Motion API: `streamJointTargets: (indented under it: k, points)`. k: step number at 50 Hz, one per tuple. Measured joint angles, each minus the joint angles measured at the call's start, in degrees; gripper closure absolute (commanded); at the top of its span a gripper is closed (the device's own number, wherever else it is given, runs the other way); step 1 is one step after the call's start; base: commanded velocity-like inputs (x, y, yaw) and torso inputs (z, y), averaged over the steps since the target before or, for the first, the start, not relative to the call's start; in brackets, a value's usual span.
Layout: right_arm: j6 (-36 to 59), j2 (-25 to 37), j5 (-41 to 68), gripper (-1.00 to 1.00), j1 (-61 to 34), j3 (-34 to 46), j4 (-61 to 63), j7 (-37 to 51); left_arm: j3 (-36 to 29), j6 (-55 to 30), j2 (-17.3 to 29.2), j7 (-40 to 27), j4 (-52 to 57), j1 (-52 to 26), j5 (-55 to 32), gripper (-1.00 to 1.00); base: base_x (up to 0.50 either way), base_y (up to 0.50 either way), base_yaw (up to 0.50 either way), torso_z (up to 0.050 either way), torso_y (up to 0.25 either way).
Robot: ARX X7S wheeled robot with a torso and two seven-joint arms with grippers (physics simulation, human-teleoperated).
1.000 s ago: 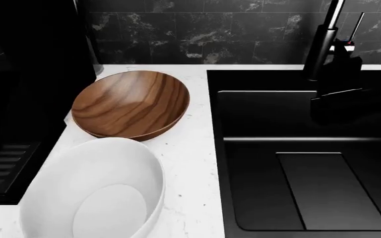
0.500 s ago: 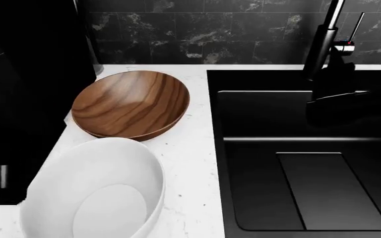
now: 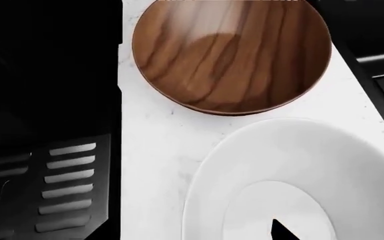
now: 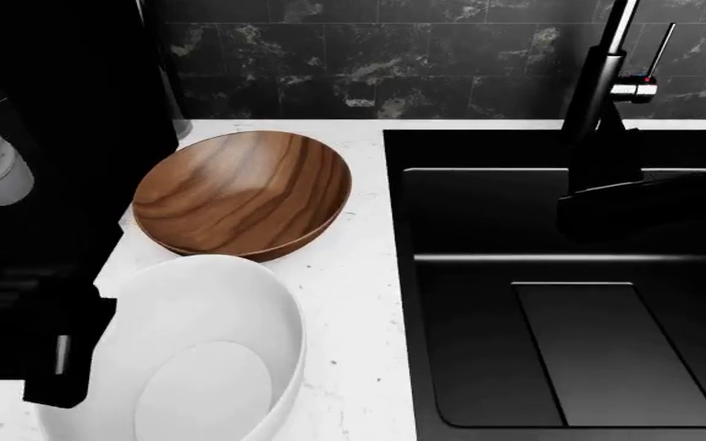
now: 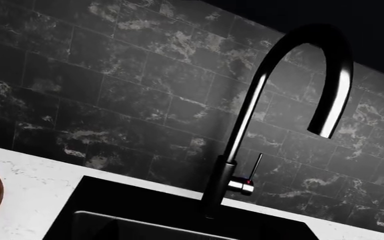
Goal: Stack the bowls in the sink.
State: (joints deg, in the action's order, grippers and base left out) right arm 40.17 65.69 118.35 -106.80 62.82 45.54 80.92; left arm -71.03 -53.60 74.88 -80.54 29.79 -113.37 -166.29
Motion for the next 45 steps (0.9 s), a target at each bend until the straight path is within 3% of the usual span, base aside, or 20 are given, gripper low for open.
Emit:
streamJointTargets:
  k: [25,45]
  points:
    - [-1.02,-0.22,-2.42,-1.0,2.45,0.53,0.16,-0.93,-3.9,0.79,0.35,5.44,-0.56,7.56,7.83,-1.0,0.0,0.0,0.0,0.0,0.0]
    - [-1.52,-0.06,-3.35,-1.0,3.43,0.51,0.48,-1.34,-6.53,1.26,-2.35,7.77,-0.33,12.49,13.33,-1.0,0.0,0.0,0.0,0.0,0.0]
